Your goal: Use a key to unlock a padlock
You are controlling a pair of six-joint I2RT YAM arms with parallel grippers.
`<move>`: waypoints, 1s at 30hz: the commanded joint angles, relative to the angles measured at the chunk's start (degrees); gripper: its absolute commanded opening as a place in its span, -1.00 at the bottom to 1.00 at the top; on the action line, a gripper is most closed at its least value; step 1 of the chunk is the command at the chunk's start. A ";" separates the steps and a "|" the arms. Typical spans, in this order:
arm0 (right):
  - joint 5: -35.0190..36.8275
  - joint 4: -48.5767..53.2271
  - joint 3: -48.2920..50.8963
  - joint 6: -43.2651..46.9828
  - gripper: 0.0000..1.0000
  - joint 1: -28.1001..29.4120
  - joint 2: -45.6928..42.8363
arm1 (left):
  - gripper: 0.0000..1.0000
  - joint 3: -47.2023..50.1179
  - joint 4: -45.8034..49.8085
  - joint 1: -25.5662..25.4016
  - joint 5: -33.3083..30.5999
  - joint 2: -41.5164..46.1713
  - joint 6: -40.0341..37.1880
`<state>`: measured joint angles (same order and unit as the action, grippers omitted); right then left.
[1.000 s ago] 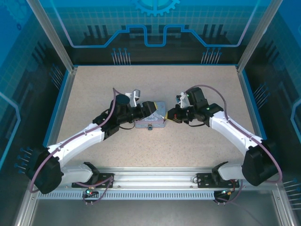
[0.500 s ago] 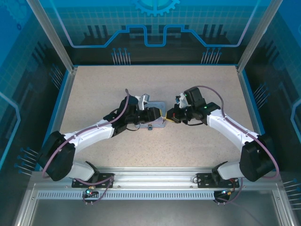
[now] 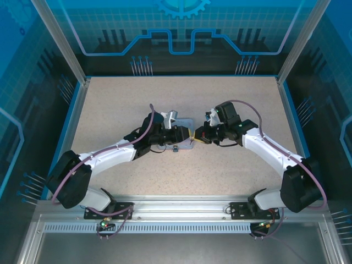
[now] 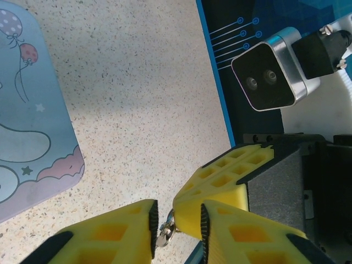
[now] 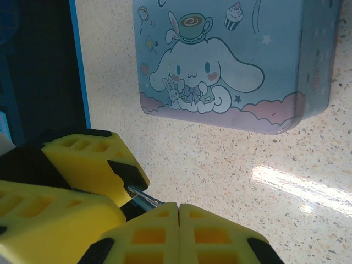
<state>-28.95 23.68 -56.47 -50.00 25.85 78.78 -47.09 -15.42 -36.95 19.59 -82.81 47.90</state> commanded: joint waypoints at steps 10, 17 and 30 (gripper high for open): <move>-1.38 0.11 -0.92 -0.06 -1.00 0.49 -1.64 | -0.64 -1.68 -2.11 -1.02 1.60 -1.82 -0.35; -1.09 1.27 -0.62 0.71 -1.00 0.06 -2.61 | -1.00 -2.05 -2.18 -1.10 1.07 -2.14 -0.27; -4.61 -8.94 12.56 4.18 0.33 -11.30 -15.03 | -1.00 -5.20 3.52 0.16 2.77 -0.69 -4.82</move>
<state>-30.74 20.36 -45.63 -48.31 15.27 64.93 -50.30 -13.17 -37.41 20.12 -84.23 45.32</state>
